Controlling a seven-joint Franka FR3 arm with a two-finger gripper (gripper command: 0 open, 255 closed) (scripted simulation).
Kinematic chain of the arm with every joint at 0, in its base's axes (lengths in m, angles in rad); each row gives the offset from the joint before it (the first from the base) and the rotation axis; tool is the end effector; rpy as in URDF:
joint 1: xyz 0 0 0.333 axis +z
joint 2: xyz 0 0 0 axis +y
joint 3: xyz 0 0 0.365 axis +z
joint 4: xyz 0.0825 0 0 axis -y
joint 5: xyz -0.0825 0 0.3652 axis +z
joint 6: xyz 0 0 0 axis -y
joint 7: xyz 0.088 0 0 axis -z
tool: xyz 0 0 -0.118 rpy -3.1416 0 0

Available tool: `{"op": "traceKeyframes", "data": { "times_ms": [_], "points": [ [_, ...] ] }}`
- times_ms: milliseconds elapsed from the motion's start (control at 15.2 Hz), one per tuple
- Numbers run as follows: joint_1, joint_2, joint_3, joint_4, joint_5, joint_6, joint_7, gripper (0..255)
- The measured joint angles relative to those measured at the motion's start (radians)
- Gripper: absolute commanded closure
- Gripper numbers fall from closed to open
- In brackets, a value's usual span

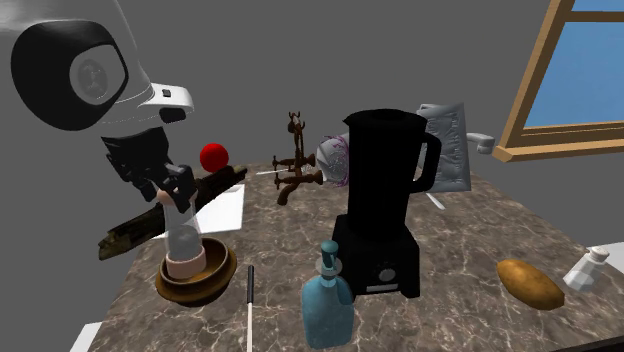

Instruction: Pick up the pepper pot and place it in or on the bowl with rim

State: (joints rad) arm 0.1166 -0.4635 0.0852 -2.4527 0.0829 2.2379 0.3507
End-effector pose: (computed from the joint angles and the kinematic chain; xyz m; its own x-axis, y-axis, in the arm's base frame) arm 0.3832 0.0857 0.5300 0.9548 -0.2033 0.2168 -0.1808 -0.9763 -0.1194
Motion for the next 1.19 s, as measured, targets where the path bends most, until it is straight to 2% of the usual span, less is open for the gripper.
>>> {"op": "traceKeyframes", "data": {
  "times_ms": [66,462,792,1188],
  "points": [
    [0.000,0.000,0.000,0.000,0.000,0.000,0.000,0],
    [0.000,0.000,0.000,0.000,0.000,0.000,0.000,0],
    [-0.001,-0.056,-0.008,0.064,-0.003,-0.118,0.000,0],
    [-0.002,-0.062,-0.008,0.074,-0.004,-0.137,0.000,0]
  ]
}}
